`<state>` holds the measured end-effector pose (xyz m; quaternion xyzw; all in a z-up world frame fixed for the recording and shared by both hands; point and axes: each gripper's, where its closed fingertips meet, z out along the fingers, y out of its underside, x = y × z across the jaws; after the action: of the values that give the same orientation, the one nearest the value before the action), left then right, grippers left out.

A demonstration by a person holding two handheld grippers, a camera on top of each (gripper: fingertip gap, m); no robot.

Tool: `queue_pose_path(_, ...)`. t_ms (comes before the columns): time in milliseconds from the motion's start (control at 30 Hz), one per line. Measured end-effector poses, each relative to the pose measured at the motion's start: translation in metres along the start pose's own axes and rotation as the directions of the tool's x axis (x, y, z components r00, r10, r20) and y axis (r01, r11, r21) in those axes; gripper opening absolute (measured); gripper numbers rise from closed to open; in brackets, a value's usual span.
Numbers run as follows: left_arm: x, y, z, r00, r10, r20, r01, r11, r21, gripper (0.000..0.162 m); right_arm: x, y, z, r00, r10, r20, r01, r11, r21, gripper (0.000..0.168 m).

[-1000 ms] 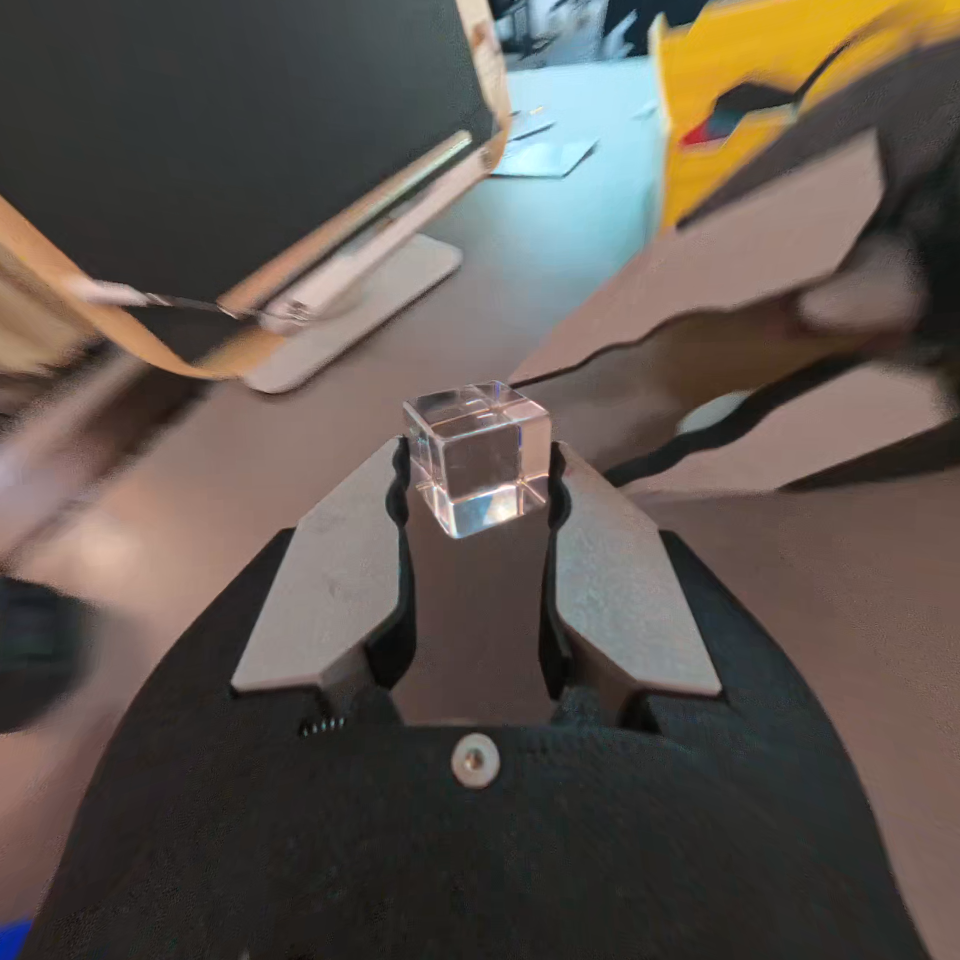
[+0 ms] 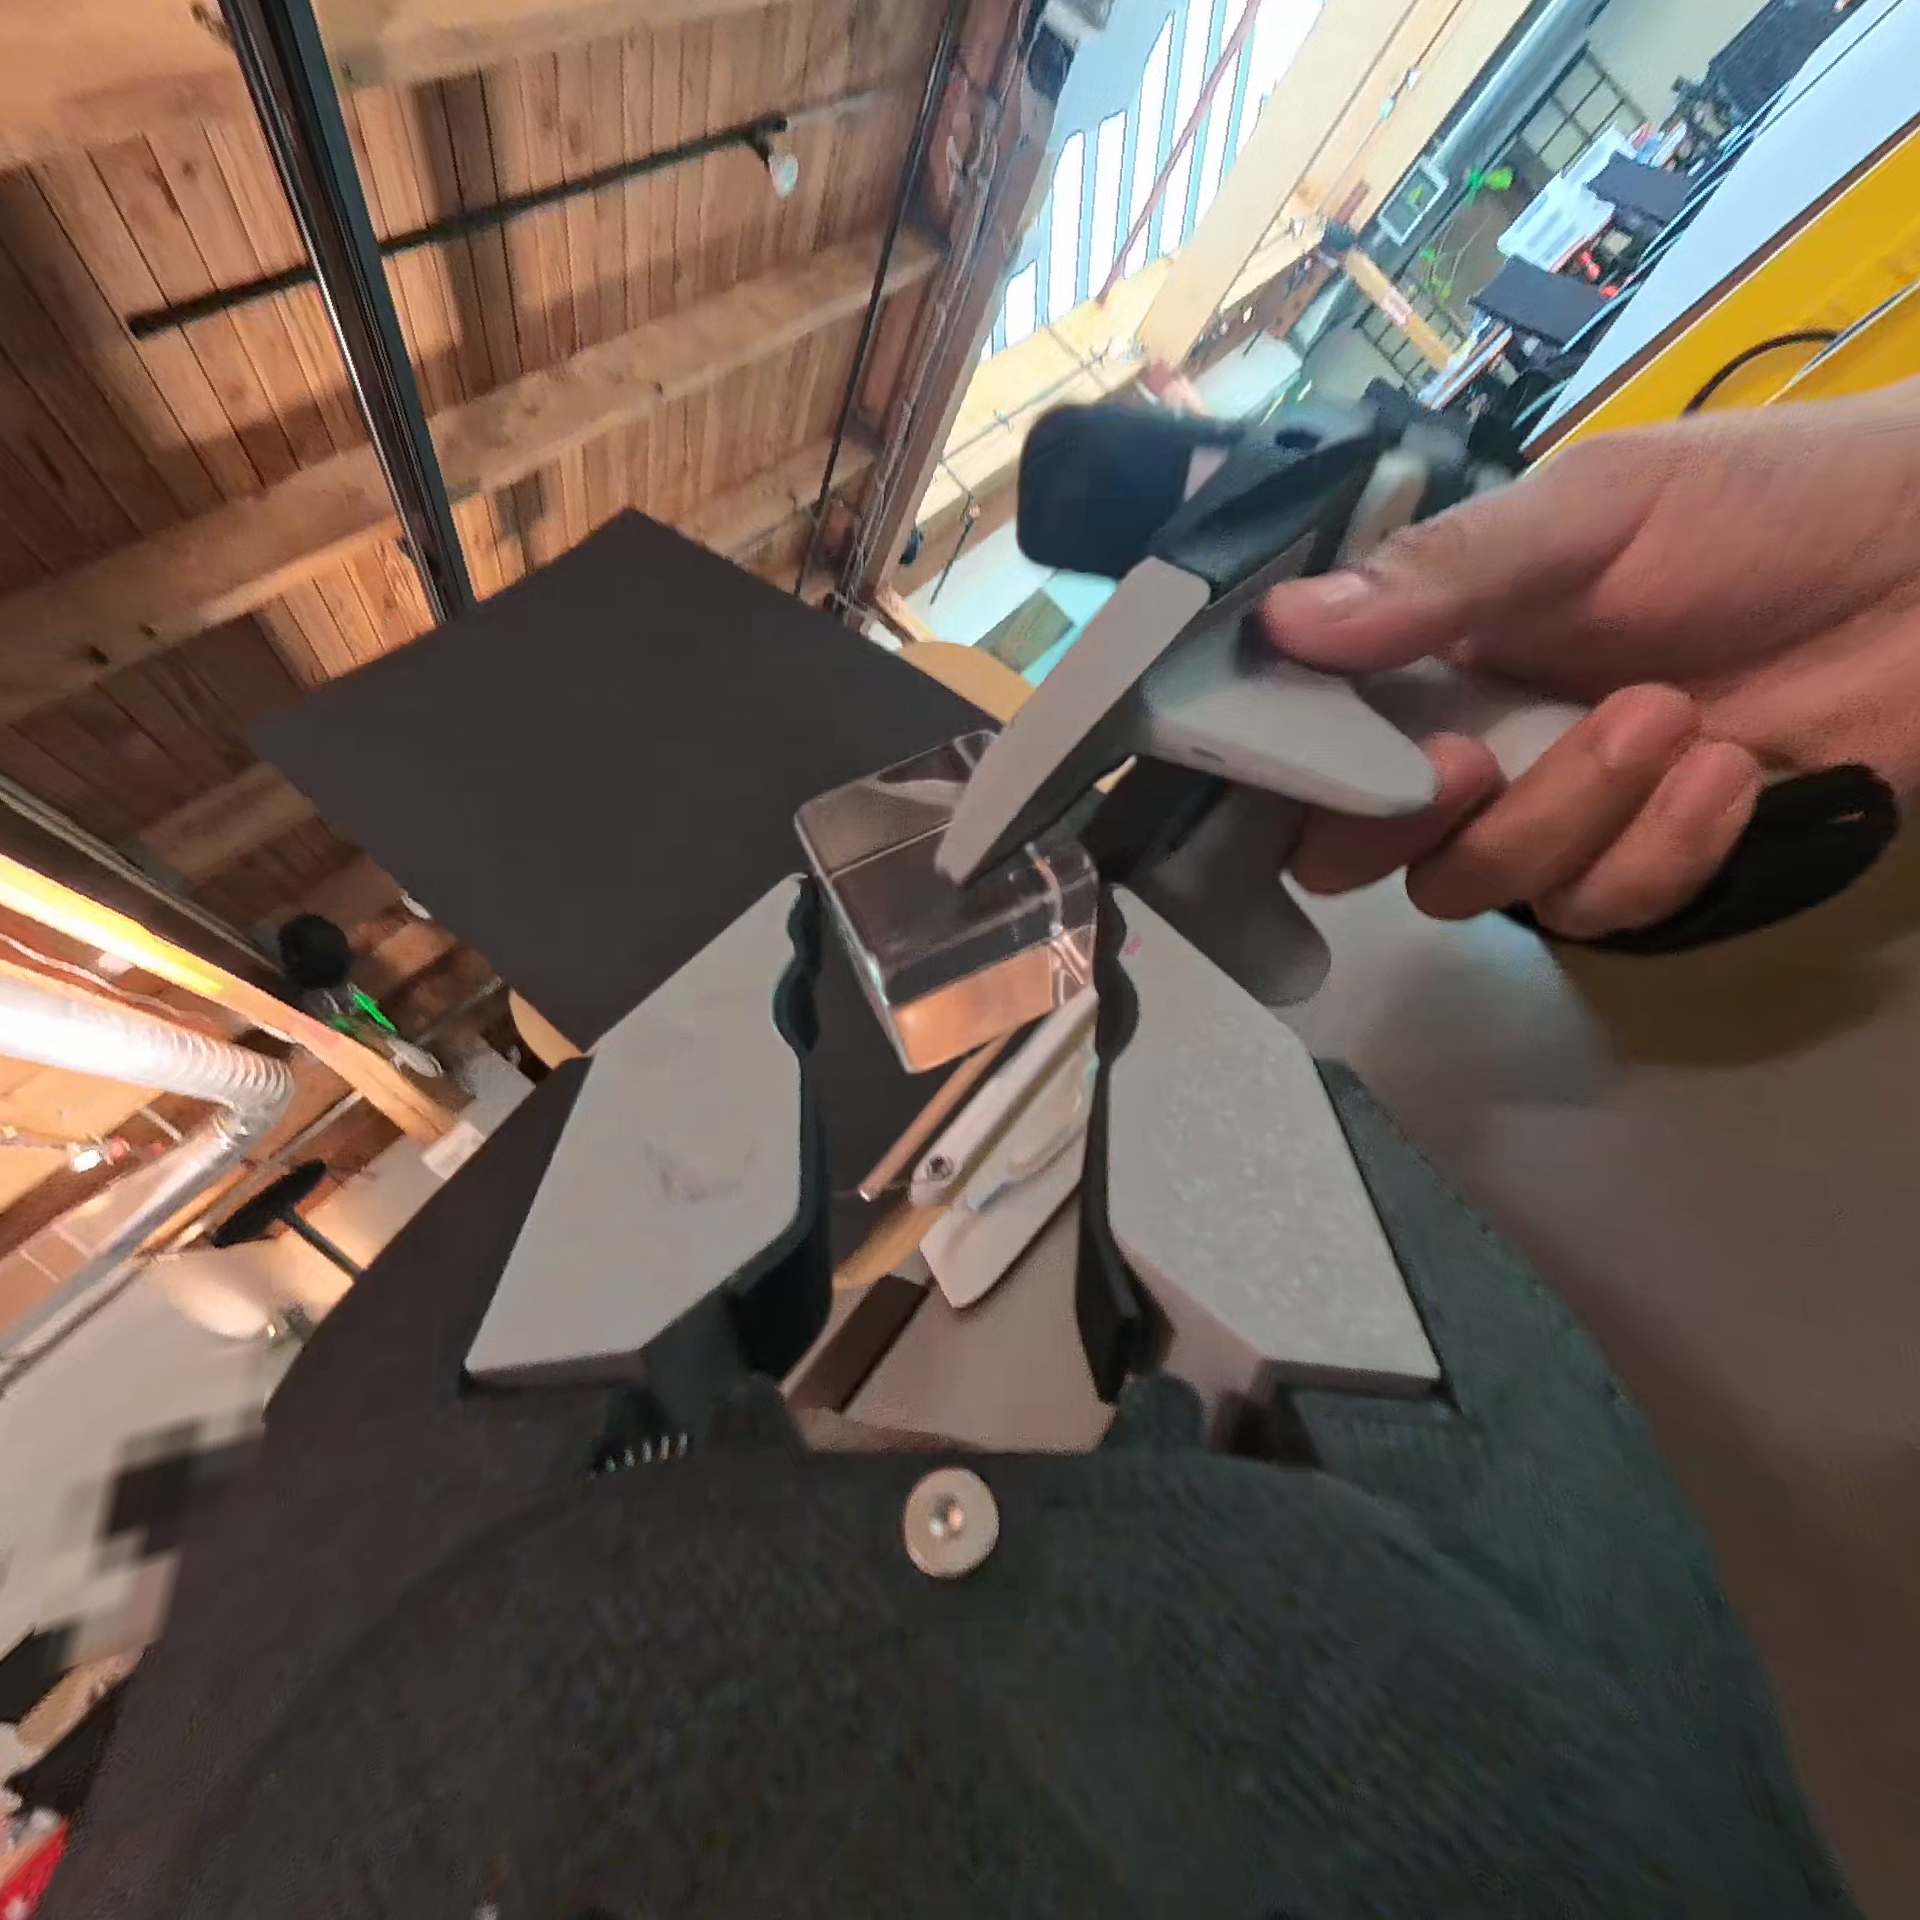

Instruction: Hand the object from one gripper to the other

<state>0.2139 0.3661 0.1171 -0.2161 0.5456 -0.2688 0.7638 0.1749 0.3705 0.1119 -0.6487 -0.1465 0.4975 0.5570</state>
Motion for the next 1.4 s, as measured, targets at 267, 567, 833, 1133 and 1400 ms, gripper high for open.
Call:
queue_pose_path(267,0.015,0.054,0.009,0.982,-0.176,-0.062,0.156,0.955,-0.251,0.046,0.006,-0.049,-0.082,0.591,-0.444,-0.674,0.343,0.894,-0.289,0.041)
queue_pose_path(567,0.019,0.095,0.008,0.978,-0.202,-0.048,0.166,0.899,-0.405,0.037,0.016,-0.069,-0.278,0.163,-0.380,-0.910,-0.087,0.913,-0.397,0.041)
queue_pose_path(833,0.020,0.109,0.003,0.971,-0.233,-0.046,0.184,0.860,-0.476,0.037,0.048,-0.054,-0.291,0.112,-0.324,-0.939,-0.226,0.912,-0.342,0.026)
queue_pose_path(1133,0.013,0.124,-0.004,0.973,-0.230,-0.005,0.194,0.829,-0.525,0.034,0.012,-0.105,-0.080,0.486,-0.456,-0.745,0.054,0.867,-0.495,0.030)
queue_pose_path(1400,-0.009,0.134,-0.014,0.971,-0.222,0.092,0.236,0.812,-0.534,0.027,0.111,-0.044,-0.042,0.569,-0.242,-0.786,0.077,0.967,-0.242,0.028)
